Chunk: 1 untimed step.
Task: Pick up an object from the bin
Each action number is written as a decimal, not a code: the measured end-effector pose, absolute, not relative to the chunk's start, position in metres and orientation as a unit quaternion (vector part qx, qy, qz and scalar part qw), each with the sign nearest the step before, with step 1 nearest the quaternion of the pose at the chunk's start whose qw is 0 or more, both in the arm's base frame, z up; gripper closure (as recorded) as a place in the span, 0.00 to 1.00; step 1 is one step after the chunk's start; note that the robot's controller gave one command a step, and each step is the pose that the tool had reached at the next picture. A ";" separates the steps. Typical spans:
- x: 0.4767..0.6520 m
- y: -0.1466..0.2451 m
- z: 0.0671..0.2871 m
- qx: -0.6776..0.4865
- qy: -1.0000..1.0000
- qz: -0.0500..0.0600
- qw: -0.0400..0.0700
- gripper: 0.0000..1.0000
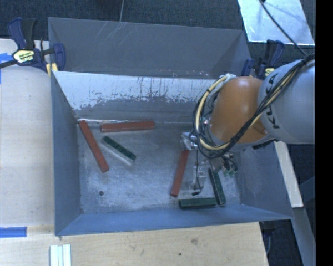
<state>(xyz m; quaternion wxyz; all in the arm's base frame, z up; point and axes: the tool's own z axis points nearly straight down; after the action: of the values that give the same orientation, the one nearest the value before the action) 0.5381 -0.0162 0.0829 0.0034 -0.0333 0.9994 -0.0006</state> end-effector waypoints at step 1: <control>0.551 0.003 0.084 -0.070 0.998 0.000 0.000 0.00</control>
Offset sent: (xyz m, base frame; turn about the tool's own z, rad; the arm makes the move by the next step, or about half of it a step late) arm 0.0043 0.0345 0.0171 -0.0128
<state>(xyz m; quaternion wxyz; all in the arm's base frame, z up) 0.5508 0.0030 0.0841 0.0003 -0.0696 0.9976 0.0002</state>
